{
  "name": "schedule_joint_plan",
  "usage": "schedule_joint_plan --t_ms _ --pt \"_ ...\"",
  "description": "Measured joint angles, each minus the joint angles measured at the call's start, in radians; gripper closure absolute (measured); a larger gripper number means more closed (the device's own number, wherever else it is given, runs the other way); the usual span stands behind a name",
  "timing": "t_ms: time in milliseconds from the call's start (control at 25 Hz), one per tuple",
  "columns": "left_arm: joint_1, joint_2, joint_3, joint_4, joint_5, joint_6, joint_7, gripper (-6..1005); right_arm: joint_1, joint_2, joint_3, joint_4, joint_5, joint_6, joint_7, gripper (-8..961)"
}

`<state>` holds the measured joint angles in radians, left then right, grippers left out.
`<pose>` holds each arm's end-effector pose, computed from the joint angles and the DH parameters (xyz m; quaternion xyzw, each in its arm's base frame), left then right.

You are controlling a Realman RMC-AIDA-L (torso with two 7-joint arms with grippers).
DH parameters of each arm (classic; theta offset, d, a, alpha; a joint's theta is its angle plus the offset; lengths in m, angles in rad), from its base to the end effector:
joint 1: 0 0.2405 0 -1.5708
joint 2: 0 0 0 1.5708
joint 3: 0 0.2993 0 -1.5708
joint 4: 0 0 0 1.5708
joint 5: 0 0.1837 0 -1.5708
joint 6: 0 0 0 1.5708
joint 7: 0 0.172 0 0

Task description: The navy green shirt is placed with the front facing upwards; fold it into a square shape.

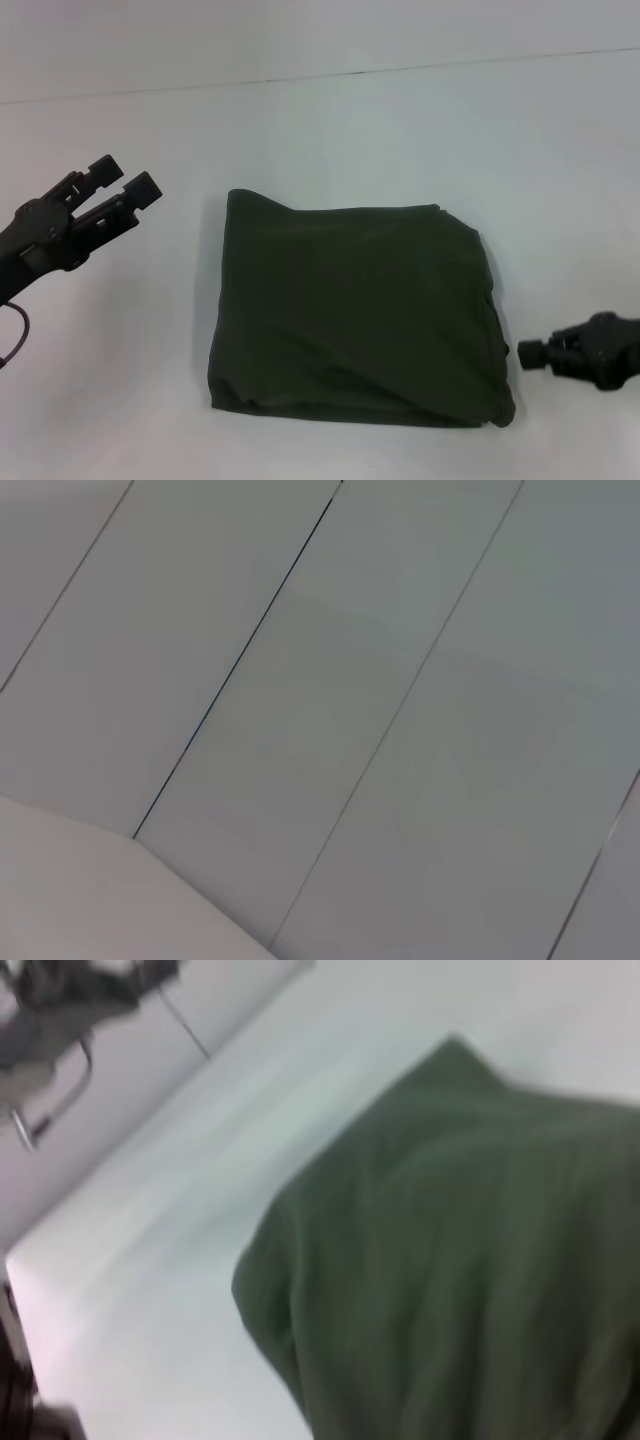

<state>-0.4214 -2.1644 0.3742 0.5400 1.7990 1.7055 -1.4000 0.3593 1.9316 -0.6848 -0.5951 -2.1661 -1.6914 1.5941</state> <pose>-0.2675 0.3091 -0.0272 -0.8028 -0.3204 -0.4678 0.1848 0.3597 0.2603 -0.0067 -0.9023 0.3975 0.1541 0.0638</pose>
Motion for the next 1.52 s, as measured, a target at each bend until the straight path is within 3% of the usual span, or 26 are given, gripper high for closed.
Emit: schedule_joint_plan --t_ms 280,360,440,520,600,760,1120,1280,1520 --pt "-0.006 0.001 0.001 0.0 -0.001 0.007 0.001 36 0.038 0.019 0.196 -0.002 0.008 -0.017 0.009 900" --pt "-0.008 0.001 0.004 0.0 -0.002 0.009 0.001 36 0.064 0.048 0.28 -0.012 0.009 0.033 0.012 900" --pt "-0.011 0.001 0.006 0.0 -0.002 0.009 0.001 36 0.072 0.057 0.296 -0.017 0.009 0.052 0.012 900" --pt "-0.013 0.002 0.007 0.0 -0.002 0.008 0.0 36 0.091 0.08 0.318 -0.03 0.009 0.094 0.011 900" --pt "-0.015 0.002 0.007 0.0 -0.003 0.006 -0.004 36 0.111 0.096 0.311 -0.037 0.006 0.141 0.011 905" --pt "-0.017 0.003 0.007 0.0 -0.003 0.002 -0.007 36 0.139 0.108 0.266 -0.029 -0.001 0.196 0.02 916" --pt "-0.025 0.005 0.008 0.0 -0.003 -0.016 -0.007 36 0.156 0.114 0.126 -0.026 -0.001 0.242 0.105 914" --pt "-0.029 0.005 0.005 0.0 -0.003 -0.026 -0.006 36 0.156 0.115 0.047 -0.024 -0.001 0.323 0.166 914" --pt "-0.032 0.005 0.005 0.0 -0.003 -0.027 -0.005 36 0.172 0.137 -0.011 -0.014 -0.001 0.428 0.19 915"
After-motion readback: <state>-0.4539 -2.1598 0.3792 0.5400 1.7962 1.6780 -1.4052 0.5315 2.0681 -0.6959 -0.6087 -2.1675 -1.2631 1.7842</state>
